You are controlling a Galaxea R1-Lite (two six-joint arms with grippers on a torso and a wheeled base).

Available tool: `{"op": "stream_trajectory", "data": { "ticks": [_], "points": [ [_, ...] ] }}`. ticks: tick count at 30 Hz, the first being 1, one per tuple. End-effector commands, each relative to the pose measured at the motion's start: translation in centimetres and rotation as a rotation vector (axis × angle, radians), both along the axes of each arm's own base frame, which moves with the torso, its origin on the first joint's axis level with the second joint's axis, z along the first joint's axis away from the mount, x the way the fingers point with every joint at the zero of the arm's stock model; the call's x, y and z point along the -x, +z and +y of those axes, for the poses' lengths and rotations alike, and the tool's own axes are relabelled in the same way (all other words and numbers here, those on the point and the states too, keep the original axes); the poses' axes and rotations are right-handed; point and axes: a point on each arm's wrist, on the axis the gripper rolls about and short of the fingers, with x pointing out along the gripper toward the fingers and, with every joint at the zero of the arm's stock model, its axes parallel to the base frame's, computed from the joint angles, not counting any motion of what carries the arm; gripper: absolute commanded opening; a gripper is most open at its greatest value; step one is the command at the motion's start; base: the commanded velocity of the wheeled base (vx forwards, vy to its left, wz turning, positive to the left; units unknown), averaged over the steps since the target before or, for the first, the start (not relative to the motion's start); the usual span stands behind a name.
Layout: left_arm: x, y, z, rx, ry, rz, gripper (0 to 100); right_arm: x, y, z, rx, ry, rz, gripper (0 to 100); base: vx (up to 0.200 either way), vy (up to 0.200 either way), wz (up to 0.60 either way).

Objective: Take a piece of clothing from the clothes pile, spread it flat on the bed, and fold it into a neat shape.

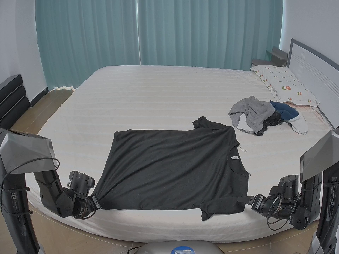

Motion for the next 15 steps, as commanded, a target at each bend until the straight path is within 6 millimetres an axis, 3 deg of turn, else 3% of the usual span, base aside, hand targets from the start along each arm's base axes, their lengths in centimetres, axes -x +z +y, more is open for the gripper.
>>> {"op": "stream_trajectory", "data": {
  "ticks": [1,15],
  "points": [
    [-0.1,0.9,0.5,0.004,0.017,-0.036,0,-1.2,0.0,0.3,-0.003,0.001,-0.048,100,0.000,0.000,0.00],
    [-0.8,2.0,0.7,0.023,0.034,-0.107,0,-4.0,-2.7,1.0,0.055,-0.036,-0.080,100,0.000,0.000,0.00]
  ]
}}
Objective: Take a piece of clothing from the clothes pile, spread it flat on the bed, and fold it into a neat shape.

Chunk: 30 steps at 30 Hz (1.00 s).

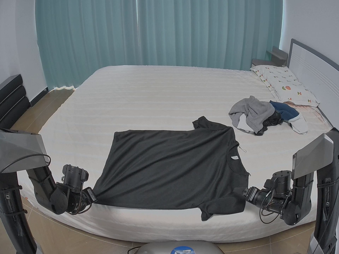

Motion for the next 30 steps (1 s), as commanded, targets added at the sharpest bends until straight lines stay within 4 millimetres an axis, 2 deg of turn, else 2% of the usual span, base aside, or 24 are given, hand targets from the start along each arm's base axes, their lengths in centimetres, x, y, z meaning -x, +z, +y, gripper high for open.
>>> {"op": "stream_trajectory", "data": {
  "ticks": [1,8,9,17,30],
  "points": [
    [-0.1,0.2,0.0,0.001,0.002,-0.009,0,-0.3,-1.1,0.1,0.009,0.003,0.017,100,0.000,0.000,0.00],
    [-0.1,0.4,0.0,0.003,0.002,-0.020,0,-1.6,-1.2,0.2,0.017,-0.003,0.022,100,0.000,0.000,0.00],
    [-0.1,0.4,0.0,0.004,0.002,-0.019,0,-2.0,-1.1,0.2,0.015,-0.006,0.008,0,0.000,0.000,0.00],
    [-1.0,0.8,-0.1,0.035,0.034,-0.092,0,-4.4,0.4,0.1,0.002,-0.040,-0.100,0,0.000,0.000,0.00],
    [-1.9,1.0,0.2,0.048,0.065,-0.137,0,-11.2,2.5,1.4,-0.003,-0.046,-0.129,0,0.000,0.000,0.00]
  ]
}}
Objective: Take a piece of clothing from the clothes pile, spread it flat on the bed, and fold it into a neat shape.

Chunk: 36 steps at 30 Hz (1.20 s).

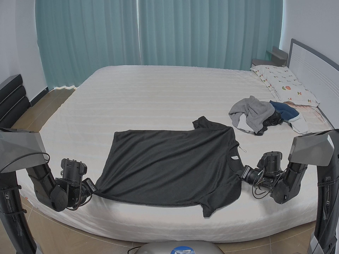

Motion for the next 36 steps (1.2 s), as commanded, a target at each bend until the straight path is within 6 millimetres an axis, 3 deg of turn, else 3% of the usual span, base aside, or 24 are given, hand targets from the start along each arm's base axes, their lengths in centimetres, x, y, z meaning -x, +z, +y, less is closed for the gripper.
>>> {"op": "stream_trajectory", "data": {
  "ticks": [1,5,11,12,17,22,28,29,32,36],
  "points": [
    [-0.3,0.0,0.2,0.006,0.017,-0.010,0,-2.4,1.1,0.7,-0.007,0.006,-0.036,0,0.000,0.000,0.00],
    [-0.5,-0.1,0.2,0.011,0.022,-0.013,0,-4.4,0.5,0.9,-0.004,-0.002,-0.024,0,0.000,0.000,0.00],
    [-0.5,-0.3,0.2,0.010,0.022,-0.006,0,-5.6,-0.4,1.1,-0.003,-0.002,-0.021,0,0.000,0.000,0.00],
    [-0.5,-0.3,0.2,0.010,0.022,-0.006,0,-5.6,-0.4,1.1,-0.003,-0.002,-0.021,100,0.000,0.000,0.00],
    [-0.6,-0.5,0.2,0.011,0.023,-0.001,0,-6.0,-1.1,1.1,-0.010,-0.008,-0.024,100,0.000,0.000,0.00],
    [-0.5,-0.5,0.2,0.010,0.023,0.000,0,-5.1,0.4,-0.7,-0.021,-0.032,-0.071,100,0.000,0.000,0.00],
    [-0.5,-0.5,0.2,0.011,0.025,0.000,0,-1.1,2.1,-1.9,-0.032,-0.011,-0.043,100,0.000,0.000,0.00],
    [-0.5,-0.5,0.2,0.011,0.025,0.000,0,-1.1,2.1,-1.9,-0.032,-0.011,-0.043,100,0.000,0.000,0.00],
    [-0.5,-0.5,0.2,0.011,0.025,0.000,0,2.4,1.4,-1.7,-0.019,0.073,0.021,100,0.000,0.000,0.00],
    [-0.5,-0.5,0.2,0.011,0.025,0.000,0,4.5,0.8,-1.3,0.001,0.137,0.026,100,0.000,0.000,0.00]
  ]
}}
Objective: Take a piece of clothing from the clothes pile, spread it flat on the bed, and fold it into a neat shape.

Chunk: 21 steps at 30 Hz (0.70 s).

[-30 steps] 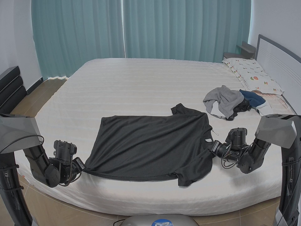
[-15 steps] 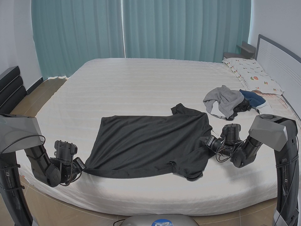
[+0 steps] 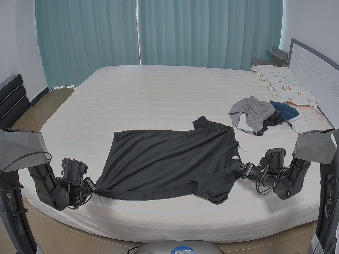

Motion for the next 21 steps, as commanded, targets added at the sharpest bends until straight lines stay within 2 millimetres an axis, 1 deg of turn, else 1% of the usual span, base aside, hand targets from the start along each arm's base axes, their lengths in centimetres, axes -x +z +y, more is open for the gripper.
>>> {"op": "stream_trajectory", "data": {
  "ticks": [1,2,3,4,5,7,8,9,15,21],
  "points": [
    [0.0,0.0,0.0,-0.001,0.000,0.001,0,4.1,0.3,0.7,0.015,0.101,0.012,100,0.000,0.000,0.00],
    [0.0,0.0,0.0,-0.001,0.000,0.001,0,4.4,0.2,0.8,0.016,0.109,0.019,100,0.000,0.000,0.00],
    [0.0,-0.1,0.0,0.000,0.001,0.002,0,5.2,-0.2,1.3,0.018,0.131,0.045,100,0.000,0.000,0.00],
    [0.0,-0.1,0.0,0.000,0.001,0.002,0,5.2,-0.2,1.3,0.018,0.131,0.045,100,0.000,0.000,0.00],
    [0.0,0.0,0.0,0.000,-0.001,0.001,0,5.7,-0.8,2.0,0.024,0.159,0.071,100,0.000,0.000,0.00],
    [0.0,-0.1,0.0,0.001,0.000,0.002,0,6.0,-1.3,2.9,0.025,0.185,0.083,100,0.000,0.000,0.00],
    [0.0,-0.1,0.0,0.001,0.000,0.002,0,6.0,-1.3,2.9,0.025,0.185,0.083,100,0.000,0.000,0.00],
    [0.0,-0.1,0.0,0.001,-0.002,0.002,0,6.1,-1.8,3.4,0.029,0.204,0.092,100,0.000,0.000,0.00],
    [0.0,-0.1,0.0,0.001,-0.002,0.002,0,6.1,-2.1,4.5,0.037,0.229,0.089,100,0.000,0.000,0.00],
    [0.0,0.0,0.0,0.001,-0.002,0.001,0,5.0,-2.1,5.1,0.036,0.232,0.068,100,0.000,0.000,0.00]
  ]
}}
